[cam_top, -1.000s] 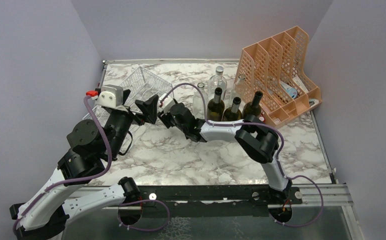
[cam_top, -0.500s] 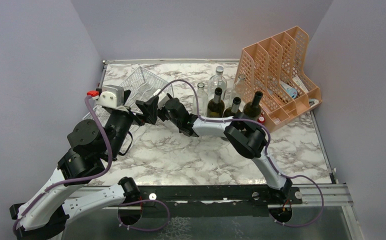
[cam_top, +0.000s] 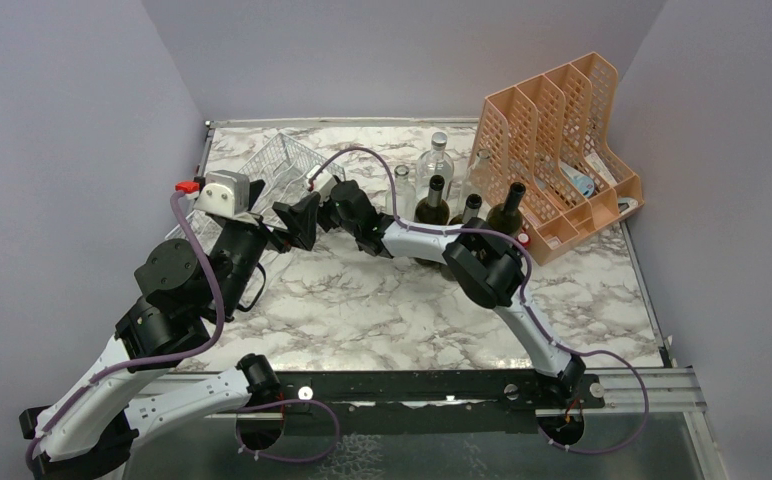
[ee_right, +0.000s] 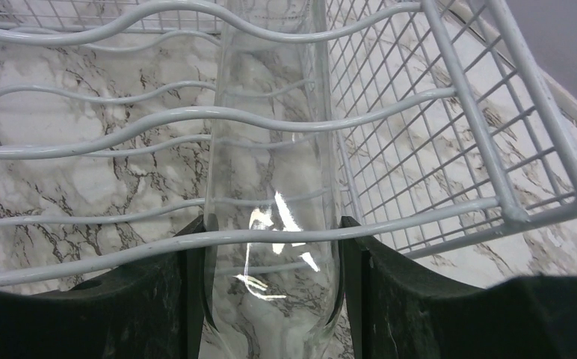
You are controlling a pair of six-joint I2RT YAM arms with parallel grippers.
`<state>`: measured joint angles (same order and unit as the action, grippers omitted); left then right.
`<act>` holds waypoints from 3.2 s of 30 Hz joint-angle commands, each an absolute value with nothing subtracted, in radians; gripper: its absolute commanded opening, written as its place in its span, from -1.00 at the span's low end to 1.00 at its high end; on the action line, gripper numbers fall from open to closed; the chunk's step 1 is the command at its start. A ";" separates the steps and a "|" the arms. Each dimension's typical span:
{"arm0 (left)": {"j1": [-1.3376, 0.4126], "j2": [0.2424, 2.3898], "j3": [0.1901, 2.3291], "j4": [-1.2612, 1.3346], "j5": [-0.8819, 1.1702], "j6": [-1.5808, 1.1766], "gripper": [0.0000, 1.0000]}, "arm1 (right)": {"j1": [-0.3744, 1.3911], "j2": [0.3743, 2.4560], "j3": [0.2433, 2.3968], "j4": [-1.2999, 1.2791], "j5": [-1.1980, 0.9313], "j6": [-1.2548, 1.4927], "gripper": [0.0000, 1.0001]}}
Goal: Put the wine bottle on the wine rack
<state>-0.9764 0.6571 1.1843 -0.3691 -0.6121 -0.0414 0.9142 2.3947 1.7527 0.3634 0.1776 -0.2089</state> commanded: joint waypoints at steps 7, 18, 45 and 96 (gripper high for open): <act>-0.976 0.648 1.190 -0.374 -0.577 -0.059 0.99 | 0.911 2.446 1.864 0.354 0.130 -0.185 -0.25; -0.976 0.649 1.195 -0.378 -0.569 -0.057 0.99 | 0.911 2.396 1.832 0.364 0.171 -0.164 0.40; -0.977 0.637 1.186 -0.384 -0.555 -0.056 0.99 | 0.913 2.152 1.570 0.290 0.187 -0.149 0.58; -0.976 0.606 1.173 -0.397 -0.553 -0.079 0.99 | 0.931 2.408 2.008 -0.243 0.422 -0.260 -0.45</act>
